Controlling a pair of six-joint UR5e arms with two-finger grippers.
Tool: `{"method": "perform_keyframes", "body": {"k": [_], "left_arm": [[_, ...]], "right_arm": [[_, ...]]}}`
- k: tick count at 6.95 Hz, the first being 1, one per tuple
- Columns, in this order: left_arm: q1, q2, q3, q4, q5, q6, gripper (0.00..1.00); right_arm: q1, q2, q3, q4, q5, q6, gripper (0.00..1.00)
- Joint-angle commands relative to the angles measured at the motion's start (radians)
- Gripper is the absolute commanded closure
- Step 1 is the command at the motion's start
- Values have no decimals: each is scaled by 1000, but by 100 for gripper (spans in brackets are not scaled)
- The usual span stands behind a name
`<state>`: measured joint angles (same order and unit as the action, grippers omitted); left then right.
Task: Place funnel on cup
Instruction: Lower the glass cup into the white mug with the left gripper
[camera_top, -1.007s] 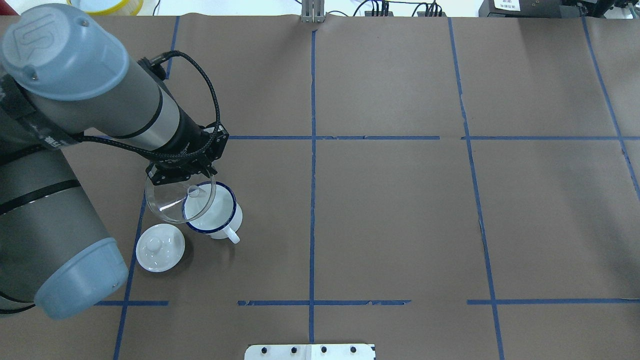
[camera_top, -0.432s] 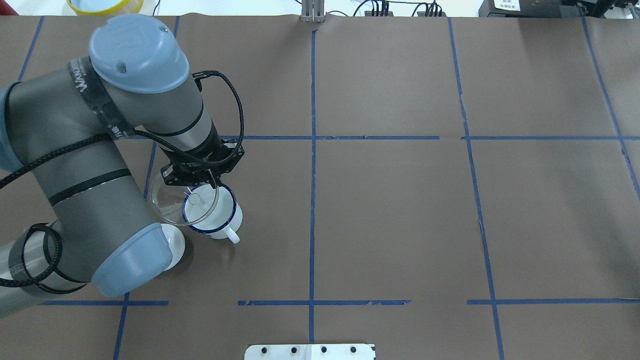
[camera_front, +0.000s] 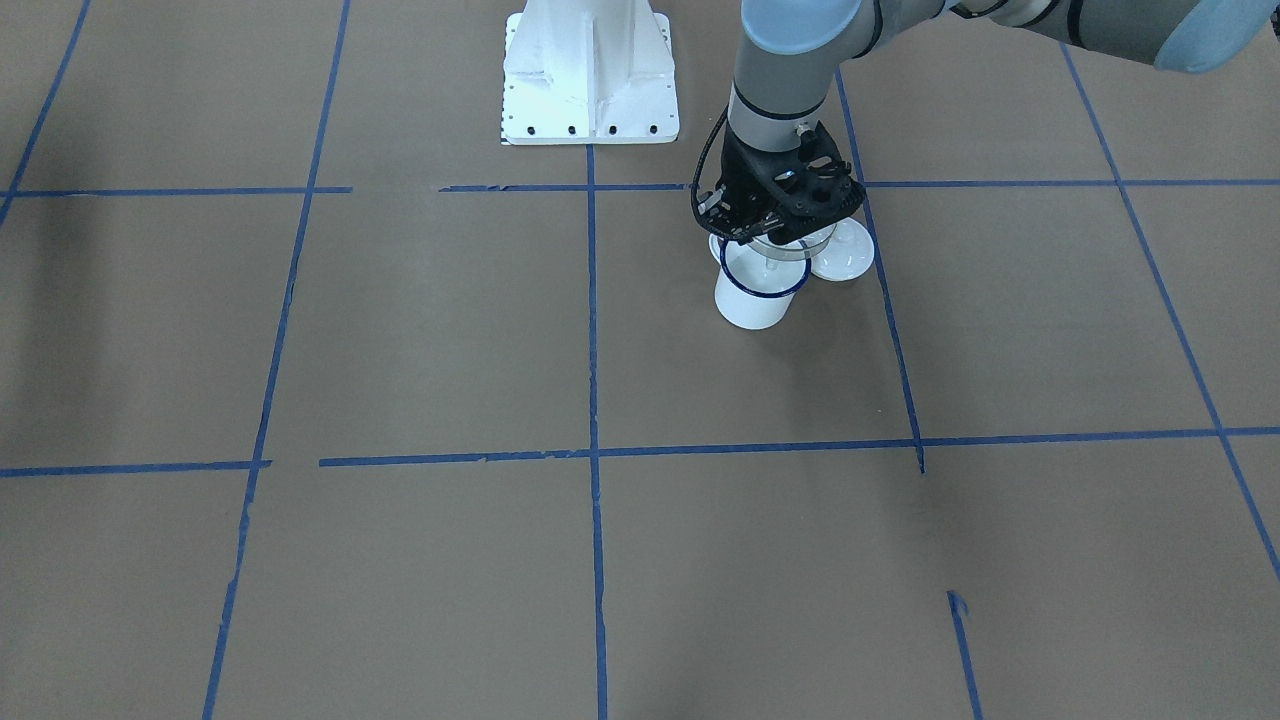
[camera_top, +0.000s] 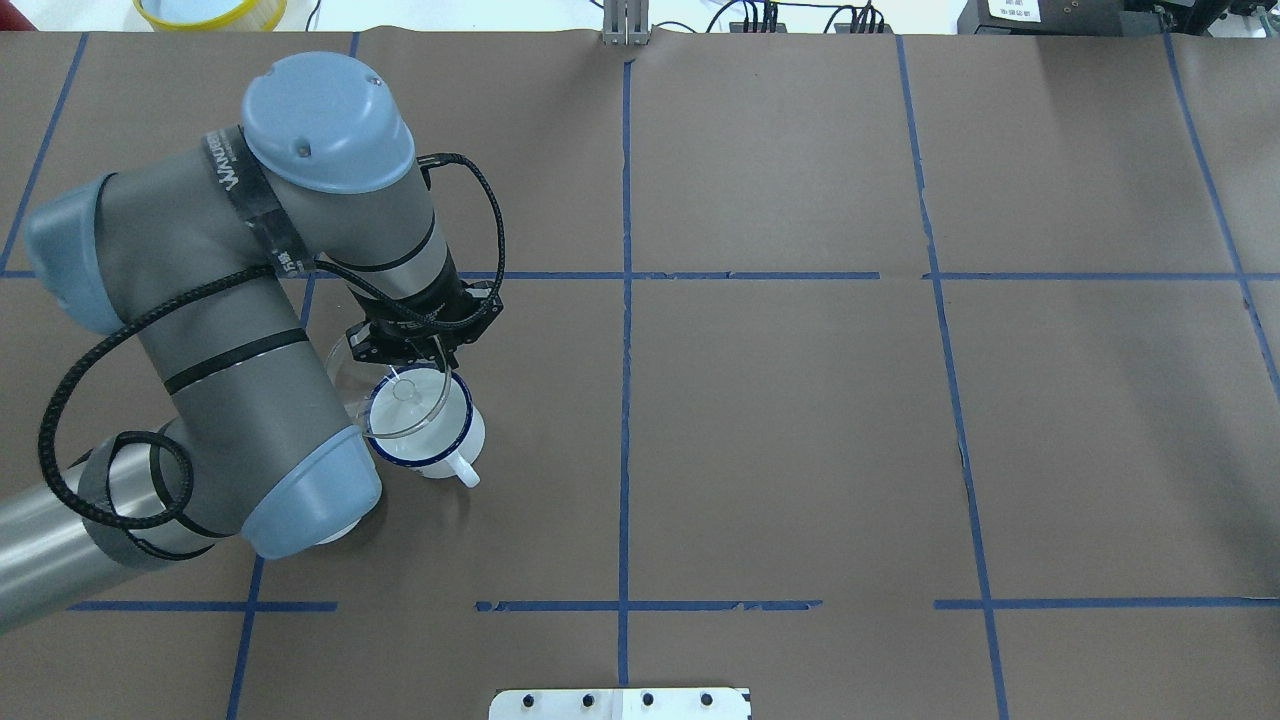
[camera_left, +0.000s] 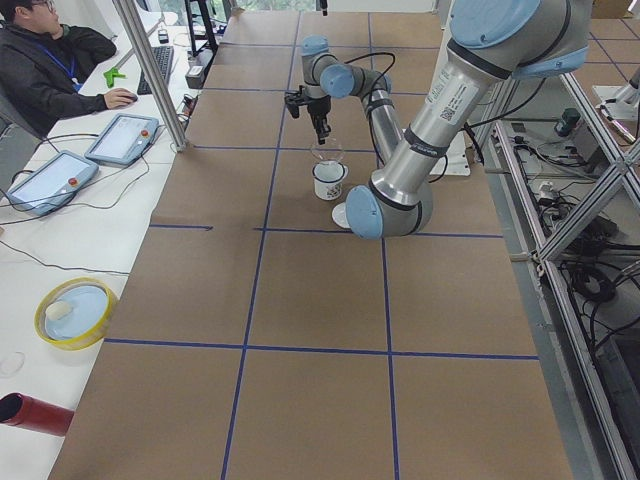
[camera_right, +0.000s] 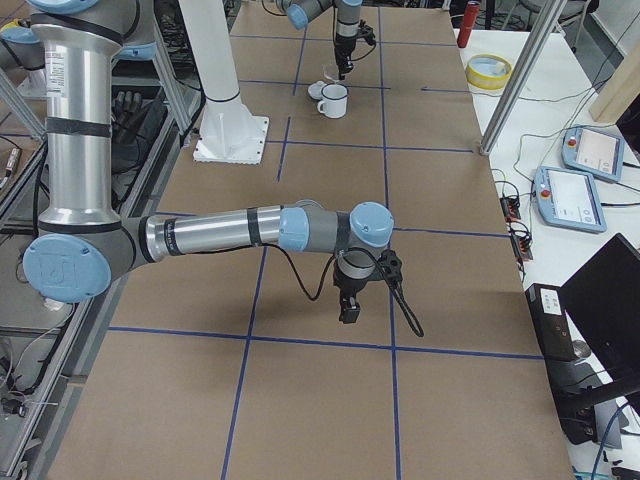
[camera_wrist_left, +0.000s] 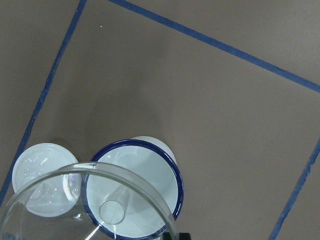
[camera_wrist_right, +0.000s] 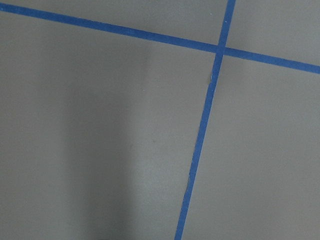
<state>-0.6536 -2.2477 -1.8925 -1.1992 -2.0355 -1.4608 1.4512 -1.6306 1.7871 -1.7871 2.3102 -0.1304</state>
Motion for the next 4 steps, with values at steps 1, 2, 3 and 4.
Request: {"method": "perform_keyframes", "body": {"k": [1, 2, 3, 4], "left_arm": [[21, 7, 55, -57, 1, 3, 100], [37, 16, 68, -84, 1, 3, 100], [42, 19, 85, -108, 1, 3, 100], [43, 19, 95, -108, 1, 3, 100]], "right_arm": [[0, 0, 0, 0, 0, 0, 0], [0, 2, 0, 0, 0, 0, 0], [0, 0, 0, 0, 0, 0, 0], [0, 0, 0, 0, 0, 0, 0]]}}
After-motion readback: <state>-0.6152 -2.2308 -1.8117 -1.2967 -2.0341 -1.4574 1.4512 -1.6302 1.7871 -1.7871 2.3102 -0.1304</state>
